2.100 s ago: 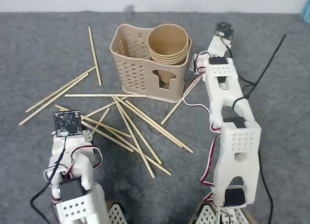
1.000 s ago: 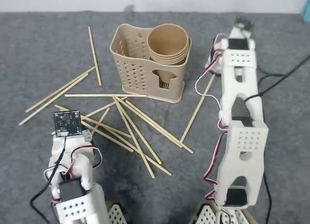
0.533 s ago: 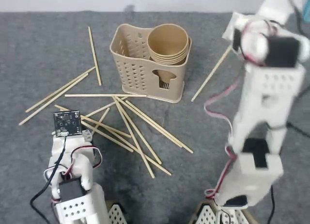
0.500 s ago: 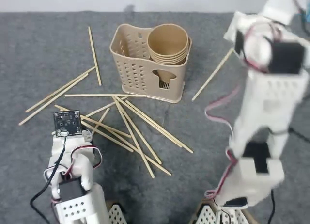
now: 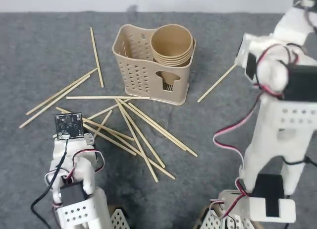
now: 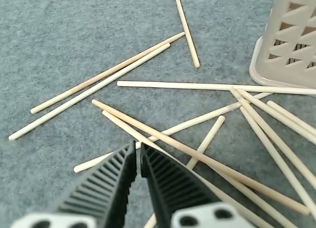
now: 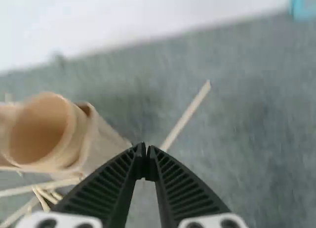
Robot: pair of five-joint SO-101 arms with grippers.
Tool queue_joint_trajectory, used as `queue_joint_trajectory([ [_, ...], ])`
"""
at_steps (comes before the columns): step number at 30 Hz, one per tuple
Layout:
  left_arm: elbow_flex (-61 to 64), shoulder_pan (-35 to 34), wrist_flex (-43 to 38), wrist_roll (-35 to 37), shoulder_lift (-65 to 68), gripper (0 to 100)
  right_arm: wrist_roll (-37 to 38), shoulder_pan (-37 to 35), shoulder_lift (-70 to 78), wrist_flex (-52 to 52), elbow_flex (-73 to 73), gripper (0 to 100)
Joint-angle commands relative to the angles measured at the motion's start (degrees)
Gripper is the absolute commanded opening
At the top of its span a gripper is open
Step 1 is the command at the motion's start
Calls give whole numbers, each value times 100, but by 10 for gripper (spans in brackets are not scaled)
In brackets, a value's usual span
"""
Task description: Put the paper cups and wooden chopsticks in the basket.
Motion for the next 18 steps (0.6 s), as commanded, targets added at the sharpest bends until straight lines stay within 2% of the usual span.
queue_joint_trajectory([
  [1, -22, 26, 18, -79, -88, 15, 53, 163, -13, -382, 853, 45],
  [5, -22, 26, 18, -79, -88, 15, -545, 356, 286, -1226, 1723, 63],
  [9, -22, 26, 18, -79, -88, 15, -677, 400, 927, -2193, 2365, 64],
  [14, -22, 26, 18, -79, -88, 15, -695, 418, 2035, -3451, 2470, 64],
  [18, -22, 26, 18, -79, -88, 15, -1055, 426, 2809, -4084, 2110, 64],
])
